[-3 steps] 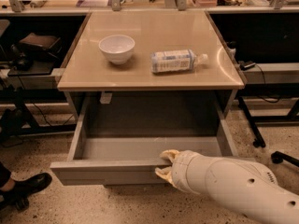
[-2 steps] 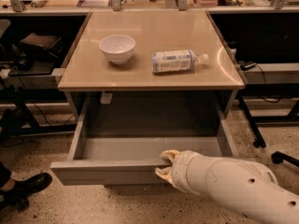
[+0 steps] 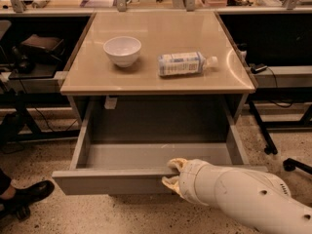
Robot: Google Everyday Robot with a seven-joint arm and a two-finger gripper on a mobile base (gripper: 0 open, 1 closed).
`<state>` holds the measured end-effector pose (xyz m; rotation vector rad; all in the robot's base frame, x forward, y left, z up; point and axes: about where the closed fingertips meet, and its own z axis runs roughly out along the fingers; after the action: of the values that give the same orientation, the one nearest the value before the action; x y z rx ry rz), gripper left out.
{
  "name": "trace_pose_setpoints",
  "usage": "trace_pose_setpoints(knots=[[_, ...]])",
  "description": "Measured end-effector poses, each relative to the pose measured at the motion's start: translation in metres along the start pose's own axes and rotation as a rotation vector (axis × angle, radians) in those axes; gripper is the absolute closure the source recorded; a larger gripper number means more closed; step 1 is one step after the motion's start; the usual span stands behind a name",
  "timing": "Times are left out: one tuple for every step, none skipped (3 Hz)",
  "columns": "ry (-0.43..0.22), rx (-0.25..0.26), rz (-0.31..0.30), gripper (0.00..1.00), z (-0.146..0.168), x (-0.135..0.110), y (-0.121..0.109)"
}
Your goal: Open top drawer
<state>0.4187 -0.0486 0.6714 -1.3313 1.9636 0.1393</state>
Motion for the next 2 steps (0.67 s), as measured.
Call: trace_pose_setpoints(knots=[[-0.007, -0.003, -0.01, 1.0, -0.0016, 0.0005, 0.0081], [-0.008, -0.004, -0.008, 1.0, -0.003, -0.0009, 0.0079]])
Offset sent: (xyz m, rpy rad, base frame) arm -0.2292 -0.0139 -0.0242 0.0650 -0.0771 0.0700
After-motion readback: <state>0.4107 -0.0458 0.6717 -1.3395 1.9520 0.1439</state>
